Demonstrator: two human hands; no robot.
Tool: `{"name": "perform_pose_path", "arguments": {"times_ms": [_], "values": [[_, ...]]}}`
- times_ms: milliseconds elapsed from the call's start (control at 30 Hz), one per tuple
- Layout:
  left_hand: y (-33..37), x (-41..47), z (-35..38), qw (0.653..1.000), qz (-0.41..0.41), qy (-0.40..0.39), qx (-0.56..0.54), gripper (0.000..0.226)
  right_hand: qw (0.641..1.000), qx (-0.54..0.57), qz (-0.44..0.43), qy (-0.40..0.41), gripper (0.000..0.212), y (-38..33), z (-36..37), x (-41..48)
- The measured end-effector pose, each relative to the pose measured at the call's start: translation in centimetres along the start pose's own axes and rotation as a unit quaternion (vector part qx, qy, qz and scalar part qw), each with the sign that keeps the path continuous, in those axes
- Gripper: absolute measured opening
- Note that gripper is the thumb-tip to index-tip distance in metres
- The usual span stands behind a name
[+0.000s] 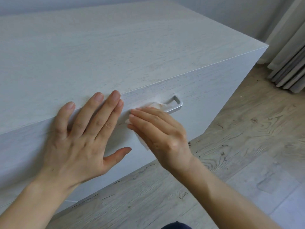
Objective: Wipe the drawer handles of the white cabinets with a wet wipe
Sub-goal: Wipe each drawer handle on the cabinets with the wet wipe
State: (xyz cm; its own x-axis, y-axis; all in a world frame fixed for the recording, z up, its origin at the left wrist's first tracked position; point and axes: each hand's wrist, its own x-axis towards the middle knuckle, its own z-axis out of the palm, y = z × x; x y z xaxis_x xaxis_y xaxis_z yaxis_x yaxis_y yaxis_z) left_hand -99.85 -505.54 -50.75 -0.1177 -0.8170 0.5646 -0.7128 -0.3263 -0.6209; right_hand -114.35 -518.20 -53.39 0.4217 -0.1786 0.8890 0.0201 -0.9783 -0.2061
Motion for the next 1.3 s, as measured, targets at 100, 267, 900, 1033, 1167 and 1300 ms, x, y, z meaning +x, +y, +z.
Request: {"name": "perform_pose_path", "arguments": {"times_ms": [100, 267, 900, 1033, 1167, 1300], "values": [[0.0, 0.0, -0.1, 1.000, -0.001, -0.002, 0.001, 0.085, 1.000, -0.001, 0.001, -0.003, 0.012, -0.1, 0.1, 0.1], [0.1, 0.0, 0.0, 1.000, -0.004, -0.010, -0.002, 0.085, 0.999, -0.025, -0.029, -0.020, 0.016, 2.9, -3.2, -0.1], [0.2, 0.1, -0.2, 1.000, -0.003, -0.014, -0.008, 0.085, 0.996, 0.032, 0.076, 0.043, 0.015, 1.1, -0.8, -0.1], [0.1, 0.1, -0.2, 1.000, -0.006, -0.008, -0.014, 0.084, 0.998, 0.029, 0.043, 0.022, 0.014, 0.9, -0.4, 0.3], [0.1, 0.0, -0.1, 1.000, -0.005, -0.011, -0.009, 0.085, 0.999, -0.014, 0.024, 0.026, 0.017, 2.2, -1.9, -0.1], [0.2, 0.0, 0.0, 1.000, -0.003, -0.015, -0.007, 0.085, 0.999, -0.021, 0.005, 0.034, 0.013, 1.3, -0.6, -0.3]]}}
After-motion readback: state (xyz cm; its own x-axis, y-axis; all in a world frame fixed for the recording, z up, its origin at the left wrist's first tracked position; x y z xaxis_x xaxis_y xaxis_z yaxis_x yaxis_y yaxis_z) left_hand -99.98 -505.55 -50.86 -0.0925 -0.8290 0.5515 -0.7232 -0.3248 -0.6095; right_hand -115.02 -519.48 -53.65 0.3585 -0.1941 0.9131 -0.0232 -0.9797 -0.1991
